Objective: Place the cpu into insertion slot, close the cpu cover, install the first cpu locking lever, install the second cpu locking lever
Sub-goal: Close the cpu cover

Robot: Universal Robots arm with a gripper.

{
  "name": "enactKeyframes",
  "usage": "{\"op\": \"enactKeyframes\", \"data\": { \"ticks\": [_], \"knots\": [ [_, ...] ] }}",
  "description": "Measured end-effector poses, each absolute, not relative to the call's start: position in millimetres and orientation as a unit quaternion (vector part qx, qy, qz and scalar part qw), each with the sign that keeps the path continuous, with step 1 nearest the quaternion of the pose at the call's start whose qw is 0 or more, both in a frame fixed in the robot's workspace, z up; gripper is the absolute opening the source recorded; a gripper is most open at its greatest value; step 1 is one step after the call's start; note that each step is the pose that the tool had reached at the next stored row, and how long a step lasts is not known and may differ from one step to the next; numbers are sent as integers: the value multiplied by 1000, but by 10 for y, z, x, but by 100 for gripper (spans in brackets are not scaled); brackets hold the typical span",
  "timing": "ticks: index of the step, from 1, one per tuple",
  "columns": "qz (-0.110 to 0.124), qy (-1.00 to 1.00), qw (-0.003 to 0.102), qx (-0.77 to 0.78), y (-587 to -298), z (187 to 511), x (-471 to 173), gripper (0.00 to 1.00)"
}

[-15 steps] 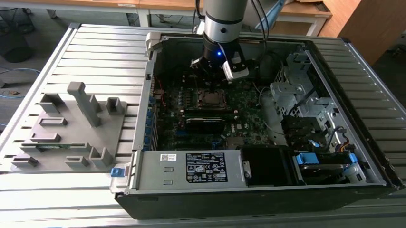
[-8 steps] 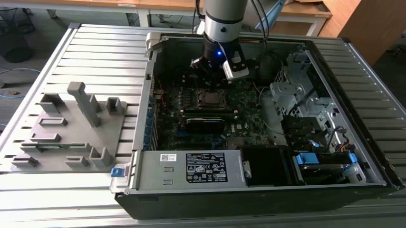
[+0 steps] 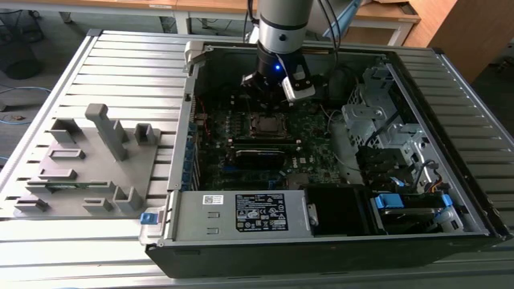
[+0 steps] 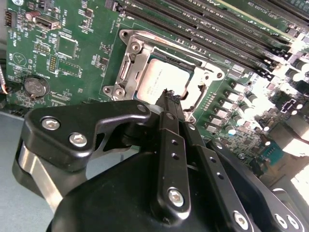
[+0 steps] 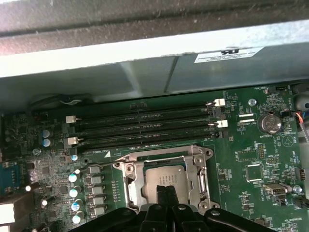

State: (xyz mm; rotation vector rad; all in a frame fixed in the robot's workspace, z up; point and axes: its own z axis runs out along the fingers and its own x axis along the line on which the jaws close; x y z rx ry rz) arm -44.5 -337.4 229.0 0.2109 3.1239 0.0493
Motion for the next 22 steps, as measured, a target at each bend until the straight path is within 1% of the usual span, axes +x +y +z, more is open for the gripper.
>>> {"op": "enactKeyframes", "data": {
  "ticks": [3,22],
  "knots": [
    [16,998,9,67,-3374,2287,-447,11],
    [15,998,10,67,-3373,2247,-450,11]
  ]
}}
